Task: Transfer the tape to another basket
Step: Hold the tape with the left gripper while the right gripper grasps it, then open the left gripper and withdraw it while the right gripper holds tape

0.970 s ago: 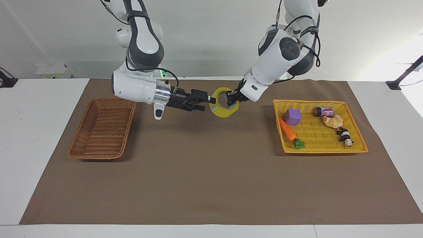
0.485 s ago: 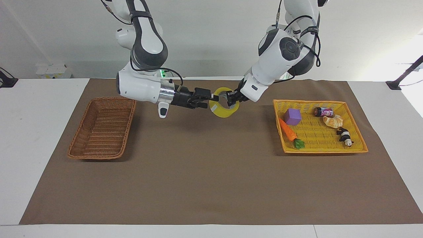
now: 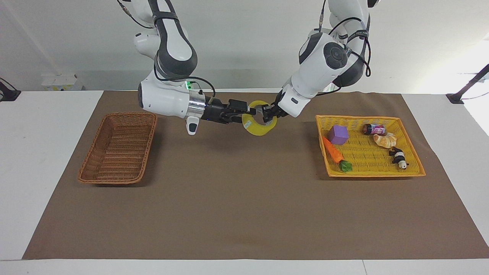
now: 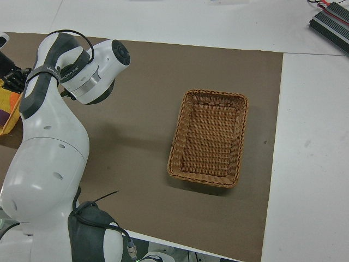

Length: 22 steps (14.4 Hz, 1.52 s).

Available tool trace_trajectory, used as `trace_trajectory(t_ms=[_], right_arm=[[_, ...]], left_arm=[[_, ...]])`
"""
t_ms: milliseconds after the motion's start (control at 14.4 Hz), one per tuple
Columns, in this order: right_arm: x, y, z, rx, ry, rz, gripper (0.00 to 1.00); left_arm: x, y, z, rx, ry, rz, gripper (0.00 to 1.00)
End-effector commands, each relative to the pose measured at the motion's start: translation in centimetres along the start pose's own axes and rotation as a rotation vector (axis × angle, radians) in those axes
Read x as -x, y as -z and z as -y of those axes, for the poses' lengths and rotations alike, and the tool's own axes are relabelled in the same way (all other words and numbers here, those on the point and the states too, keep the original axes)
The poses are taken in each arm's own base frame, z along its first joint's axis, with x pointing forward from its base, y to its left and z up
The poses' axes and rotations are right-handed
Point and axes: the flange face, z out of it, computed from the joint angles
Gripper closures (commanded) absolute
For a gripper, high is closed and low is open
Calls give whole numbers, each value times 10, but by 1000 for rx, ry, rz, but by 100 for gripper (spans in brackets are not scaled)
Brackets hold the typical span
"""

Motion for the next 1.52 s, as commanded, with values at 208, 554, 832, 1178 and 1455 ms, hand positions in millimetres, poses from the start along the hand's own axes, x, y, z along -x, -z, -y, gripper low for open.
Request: trace_trajectory(t_ms=[208,554,832,1178,1455], right_arm=[[10,3,1,-24,1,30,100],[10,4,-1,-25,24,29,100],[10,5,-1,-25,49,34,100],[9,9,-3,-16,65,36,100],[-11,66,-31,87,120,10,100]], left_arm=[[6,10,0,7,9,-12,100],[8,14,-2,6,4,-17,70],[24,63,7,0,-4,-85,0],[-36,134,98,-30,59,-177,1],[-79,166,194,-164,-39,-227,1]])
